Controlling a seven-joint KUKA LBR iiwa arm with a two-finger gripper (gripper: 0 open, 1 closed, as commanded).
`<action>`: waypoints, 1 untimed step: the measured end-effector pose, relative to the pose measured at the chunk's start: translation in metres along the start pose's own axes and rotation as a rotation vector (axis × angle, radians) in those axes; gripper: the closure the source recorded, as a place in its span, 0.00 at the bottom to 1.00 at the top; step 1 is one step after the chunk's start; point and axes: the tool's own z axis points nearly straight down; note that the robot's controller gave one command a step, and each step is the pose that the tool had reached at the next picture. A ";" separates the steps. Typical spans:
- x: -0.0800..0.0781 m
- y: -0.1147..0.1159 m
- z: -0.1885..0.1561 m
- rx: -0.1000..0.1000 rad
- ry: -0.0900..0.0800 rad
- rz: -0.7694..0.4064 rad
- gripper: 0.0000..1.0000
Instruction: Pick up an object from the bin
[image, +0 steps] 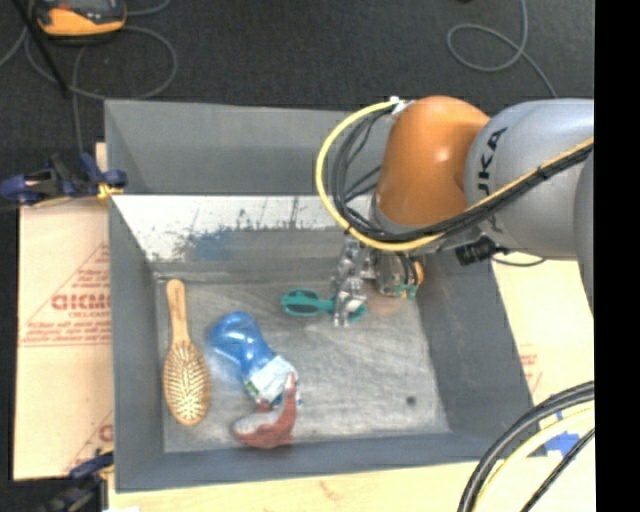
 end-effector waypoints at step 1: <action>0.000 0.000 0.000 0.000 0.000 -0.001 1.00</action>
Offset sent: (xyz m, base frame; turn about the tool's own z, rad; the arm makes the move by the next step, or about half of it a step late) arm 0.0061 0.0012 -0.0120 -0.0481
